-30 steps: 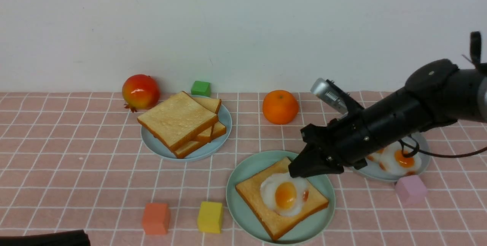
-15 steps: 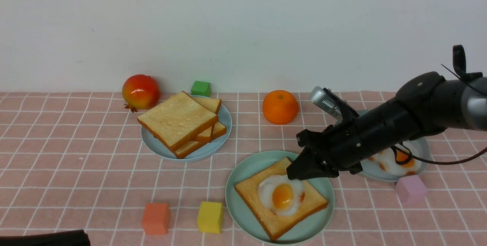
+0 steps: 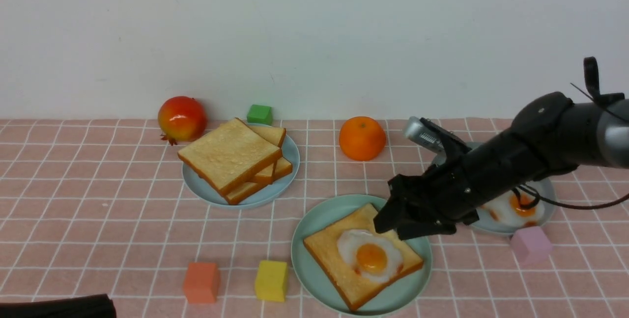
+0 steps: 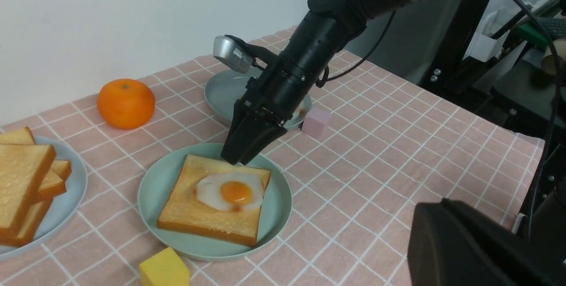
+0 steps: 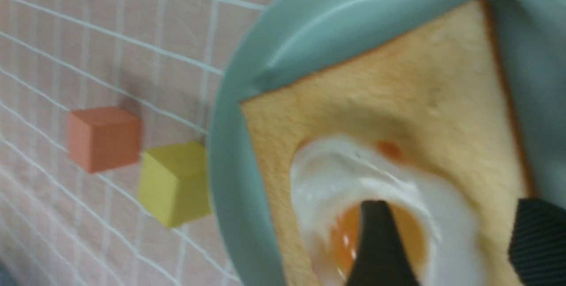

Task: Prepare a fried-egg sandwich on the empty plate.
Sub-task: Use the right arm to place the fried egg on the slice of bread in the middle, then use the left arm to grab a slice of bread

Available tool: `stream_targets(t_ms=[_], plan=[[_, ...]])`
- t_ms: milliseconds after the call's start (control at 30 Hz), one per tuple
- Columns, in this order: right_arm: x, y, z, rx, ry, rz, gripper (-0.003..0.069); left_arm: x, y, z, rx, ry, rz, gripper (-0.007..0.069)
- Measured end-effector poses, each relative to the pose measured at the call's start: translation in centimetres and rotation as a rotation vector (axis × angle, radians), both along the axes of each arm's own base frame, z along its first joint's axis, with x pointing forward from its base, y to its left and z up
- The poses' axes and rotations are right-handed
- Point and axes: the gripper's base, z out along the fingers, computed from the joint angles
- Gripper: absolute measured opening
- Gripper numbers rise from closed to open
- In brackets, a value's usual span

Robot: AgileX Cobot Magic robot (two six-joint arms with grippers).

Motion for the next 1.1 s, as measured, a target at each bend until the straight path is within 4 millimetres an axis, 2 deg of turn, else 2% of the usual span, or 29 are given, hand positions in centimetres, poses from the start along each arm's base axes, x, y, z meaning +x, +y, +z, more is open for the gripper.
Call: stream_targets(t_ms=[67, 167, 200, 233, 300, 367, 400, 467, 533, 567, 600, 667, 733, 767, 900, 933, 1033, 1067, 1100], plan=[[-0.2, -0.4, 0.6, -0.035, -0.016, 0.01, 0.0465, 0.0, 0.0, 0.0, 0.0, 0.0, 0.0, 0.0023], [-0.5, -0.8, 2.1, -0.069, -0.049, 0.014, 0.0464, 0.0, 0.0, 0.0, 0.0, 0.0, 0.0, 0.0023], [-0.6, -1.0, 2.8, -0.083, -0.065, 0.016, 0.0458, 0.0, 0.0, 0.0, 0.0, 0.0, 0.0, 0.0023], [-1.0, -1.3, 4.4, -0.109, -0.096, 0.018, 0.0433, 0.0, 0.0, 0.0, 0.0, 0.0, 0.0, 0.0023], [-1.4, -1.6, 5.8, -0.128, -0.12, 0.021, 0.0409, 0.0, 0.0, 0.0, -0.001, 0.001, 0.0, 0.0023], [-3.0, -2.2, 8.6, -0.173, -0.143, 0.031, 0.0321, 0.0, -0.1, 0.0, -0.01, 0.017, -0.001, 0.0023], [-3.2, -2.2, 8.8, -0.176, -0.136, 0.032, 0.0304, 0.1, -0.1, 0.0, -0.008, 0.019, -0.001, 0.0023], [-5.4, -2.6, 11.2, -0.238, -0.152, 0.058, 0.0185, 0.6, -0.7, -0.1, -0.005, 0.073, 0.006, 0.0023], [-7.2, -2.7, 12.7, -0.282, -0.181, 0.071, 0.0096, 1.5, -1.7, 0.0, 0.031, 0.136, 0.021, 0.0019], [-7.4, -2.7, 12.9, -0.286, -0.184, 0.072, 0.0096, 1.6, -1.8, 0.0, 0.033, 0.147, 0.024, 0.0018], [-9.1, -3.0, 14.0, -0.316, -0.22, 0.08, 0.0031, 2.8, -2.8, 0.2, 0.104, 0.192, 0.05, 0.0013], [-10.8, -3.3, 14.9, -0.333, -0.252, 0.084, -0.0001, 4.2, -3.9, 0.4, 0.188, 0.241, 0.091, 0.0013], [-12.8, -3.8, 15.6, -0.347, -0.287, 0.089, -0.0004, 5.8, -4.8, 0.6, 0.297, 0.264, 0.146, 0.0013], [-13.0, -3.8, 15.6, -0.348, -0.29, 0.089, -0.0004, 5.9, -5.0, 0.6, 0.298, 0.282, 0.151, 0.0013], [-16.9, -5.0, 16.2, -0.355, -0.351, 0.084, 0.0003, 10.5, -6.7, 0.2, 0.492, 0.316, 0.339, 0.0013], [-17.8, -5.4, 16.4, -0.356, -0.372, 0.079, 0.0004, 12.2, -7.1, -0.2, 0.522, 0.328, 0.39, 0.0013], [-20.3, -6.1, 17.0, -0.343, -0.44, 0.061, 0.0004, 16.0, -7.0, -0.8, 0.519, 0.356, 0.482, 0.0013], [-20.3, -6.1, 17.0, -0.343, -0.44, 0.061, 0.0004, 16.4, -7.1, -1.0, 0.524, 0.36, 0.484, 0.0013], [-21.5, -6.5, 17.5, -0.334, -0.484, 0.055, 0.0004, 18.3, -6.9, -1.5, 0.517, 0.381, 0.506, 0.0013]])
